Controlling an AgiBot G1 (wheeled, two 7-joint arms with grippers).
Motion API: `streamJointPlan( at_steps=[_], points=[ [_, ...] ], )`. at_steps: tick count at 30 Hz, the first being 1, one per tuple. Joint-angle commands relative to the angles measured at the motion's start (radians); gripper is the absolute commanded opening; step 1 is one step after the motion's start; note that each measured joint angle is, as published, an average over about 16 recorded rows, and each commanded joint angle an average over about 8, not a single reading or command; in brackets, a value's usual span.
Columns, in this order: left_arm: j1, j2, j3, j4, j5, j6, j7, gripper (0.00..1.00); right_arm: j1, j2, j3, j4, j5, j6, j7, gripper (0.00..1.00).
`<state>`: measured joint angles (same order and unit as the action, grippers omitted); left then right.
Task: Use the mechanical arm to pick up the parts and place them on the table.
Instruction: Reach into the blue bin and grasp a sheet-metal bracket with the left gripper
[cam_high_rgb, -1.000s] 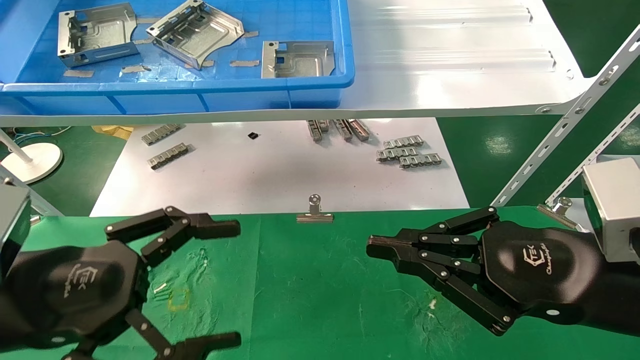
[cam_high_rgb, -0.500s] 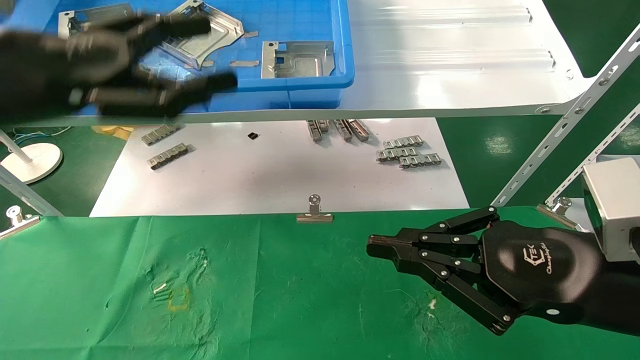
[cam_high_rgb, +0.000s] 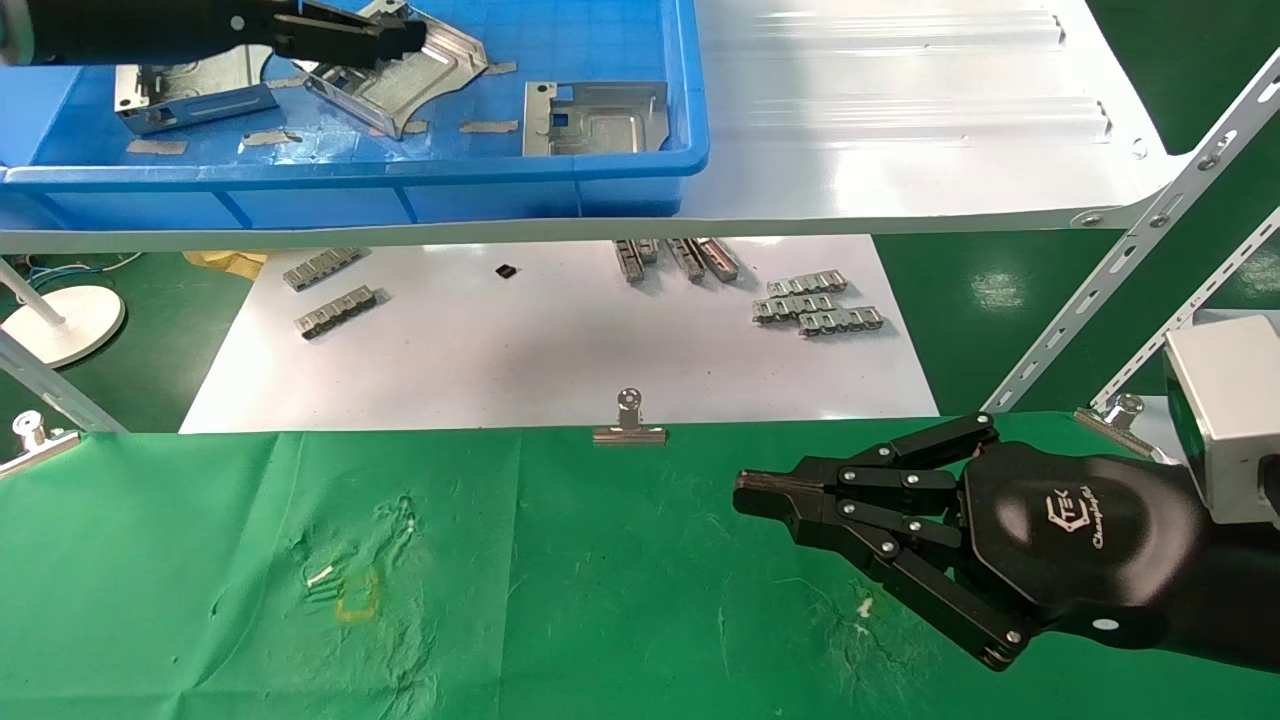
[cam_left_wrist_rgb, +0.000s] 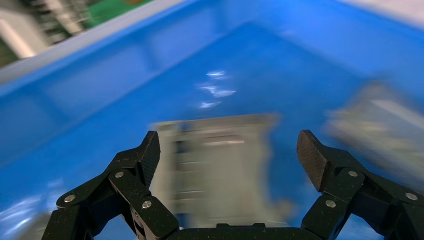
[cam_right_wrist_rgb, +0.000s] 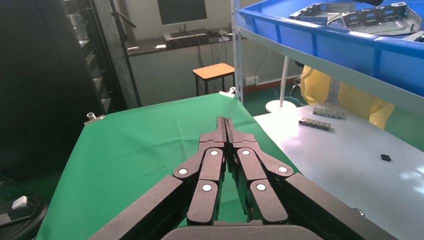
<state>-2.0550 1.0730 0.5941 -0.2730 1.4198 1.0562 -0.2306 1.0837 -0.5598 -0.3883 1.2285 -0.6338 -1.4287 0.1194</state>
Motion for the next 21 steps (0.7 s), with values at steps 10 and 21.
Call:
streamJointPlan(
  at_steps=[10, 21],
  points=[
    [-0.066, 0.105, 0.046, 0.200, 0.093, -0.222, 0.043, 0.00, 0.000, 0.000, 0.000, 0.000, 0.000, 0.000, 0.000, 0.00],
    [-0.095, 0.111, 0.065, 0.243, 0.120, -0.187, 0.077, 0.00, 0.000, 0.000, 0.000, 0.000, 0.000, 0.000, 0.000, 0.00]
  ],
)
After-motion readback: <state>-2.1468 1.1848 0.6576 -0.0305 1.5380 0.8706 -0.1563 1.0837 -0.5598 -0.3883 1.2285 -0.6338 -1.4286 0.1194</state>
